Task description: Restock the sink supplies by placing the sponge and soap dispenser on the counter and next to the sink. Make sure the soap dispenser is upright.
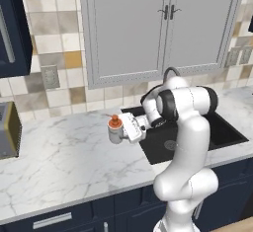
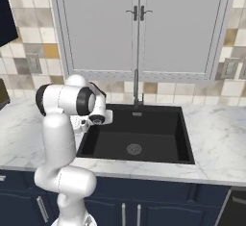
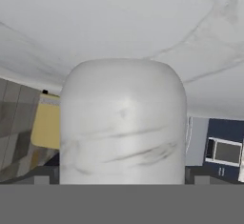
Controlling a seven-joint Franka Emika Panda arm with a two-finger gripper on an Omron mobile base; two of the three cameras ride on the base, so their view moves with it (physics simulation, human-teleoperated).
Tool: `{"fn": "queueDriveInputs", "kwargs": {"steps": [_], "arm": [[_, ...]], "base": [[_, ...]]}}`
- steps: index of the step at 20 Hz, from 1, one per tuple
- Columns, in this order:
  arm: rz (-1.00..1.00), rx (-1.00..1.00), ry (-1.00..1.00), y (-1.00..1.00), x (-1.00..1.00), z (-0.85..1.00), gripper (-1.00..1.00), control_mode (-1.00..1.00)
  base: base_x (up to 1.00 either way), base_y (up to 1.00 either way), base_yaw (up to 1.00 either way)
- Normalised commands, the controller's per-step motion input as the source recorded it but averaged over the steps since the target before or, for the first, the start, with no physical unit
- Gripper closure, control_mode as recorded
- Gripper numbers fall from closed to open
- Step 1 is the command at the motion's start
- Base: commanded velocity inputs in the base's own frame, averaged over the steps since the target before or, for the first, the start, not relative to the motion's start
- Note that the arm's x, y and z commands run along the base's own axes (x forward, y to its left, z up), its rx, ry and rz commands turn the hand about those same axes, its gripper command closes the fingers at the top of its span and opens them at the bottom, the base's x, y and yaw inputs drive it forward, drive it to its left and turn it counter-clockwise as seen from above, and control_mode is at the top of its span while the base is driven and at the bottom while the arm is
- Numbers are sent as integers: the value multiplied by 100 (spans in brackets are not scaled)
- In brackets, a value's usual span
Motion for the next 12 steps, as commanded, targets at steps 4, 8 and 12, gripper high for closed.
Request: {"fn": "queueDriveInputs", "kwargs": {"steps": [4,8,12], "arm": [[0,3,0,15,0,-31,-100,-100],[0,0,-2,-10,0,-58,-100,-100],[1,0,-1,-27,6,-57,-100,-100]], "base": [[0,0,0],[0,0,0],[0,0,0]]}}
